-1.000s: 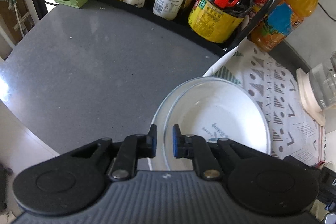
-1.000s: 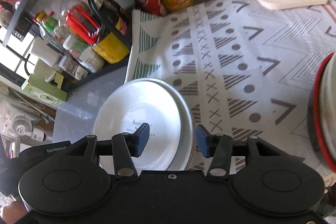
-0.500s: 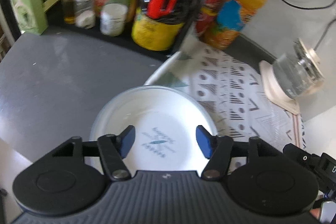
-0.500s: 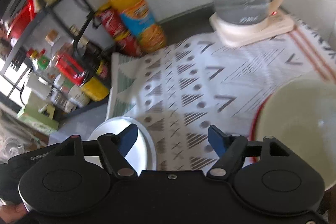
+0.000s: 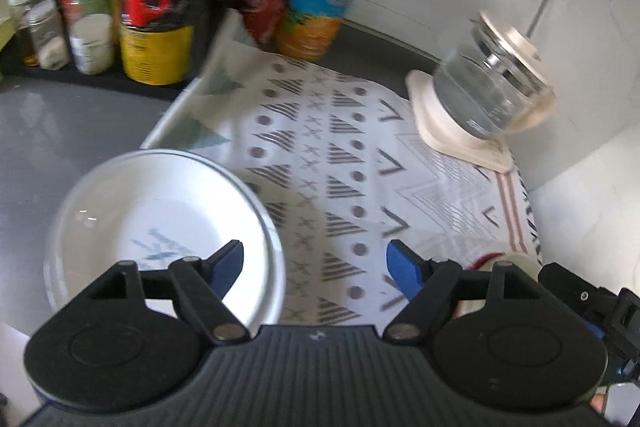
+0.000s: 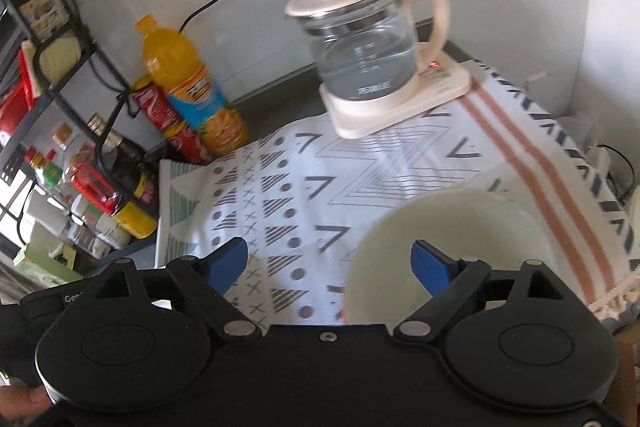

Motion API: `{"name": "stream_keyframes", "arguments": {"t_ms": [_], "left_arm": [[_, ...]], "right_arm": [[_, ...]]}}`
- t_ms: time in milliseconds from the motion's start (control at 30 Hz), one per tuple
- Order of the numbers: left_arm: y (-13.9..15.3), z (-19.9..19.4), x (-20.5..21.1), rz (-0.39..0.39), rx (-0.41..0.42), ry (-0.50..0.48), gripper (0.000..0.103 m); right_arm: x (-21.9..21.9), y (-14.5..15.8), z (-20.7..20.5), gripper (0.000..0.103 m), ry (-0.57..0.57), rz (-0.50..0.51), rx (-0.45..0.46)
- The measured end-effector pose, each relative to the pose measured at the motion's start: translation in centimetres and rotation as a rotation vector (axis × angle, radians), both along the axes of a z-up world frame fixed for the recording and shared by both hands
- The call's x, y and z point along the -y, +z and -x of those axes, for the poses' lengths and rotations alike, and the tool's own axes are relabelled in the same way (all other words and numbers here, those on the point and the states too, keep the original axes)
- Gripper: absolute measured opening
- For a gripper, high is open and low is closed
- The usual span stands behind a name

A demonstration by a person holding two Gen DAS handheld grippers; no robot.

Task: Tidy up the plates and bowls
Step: 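Move both tools to the red bowl holding the cream bowls, then close both grippers on the rim of the red bowl stack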

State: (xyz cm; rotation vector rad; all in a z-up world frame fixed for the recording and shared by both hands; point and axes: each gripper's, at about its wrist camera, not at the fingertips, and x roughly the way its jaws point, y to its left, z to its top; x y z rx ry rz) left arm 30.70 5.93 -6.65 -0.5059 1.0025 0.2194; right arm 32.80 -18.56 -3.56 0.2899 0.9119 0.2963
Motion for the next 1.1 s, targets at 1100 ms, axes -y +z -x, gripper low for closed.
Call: {"name": "stream_keyframes", "arguments": {"t_ms": [1100], "left_arm": [[-5.1,-5.4,11.7,0.138,-0.149,-0.135,0.076]], "right_arm": [[13.0,-7.1,0.2,0.078,-0.239,-0.046,-0.203]]}}
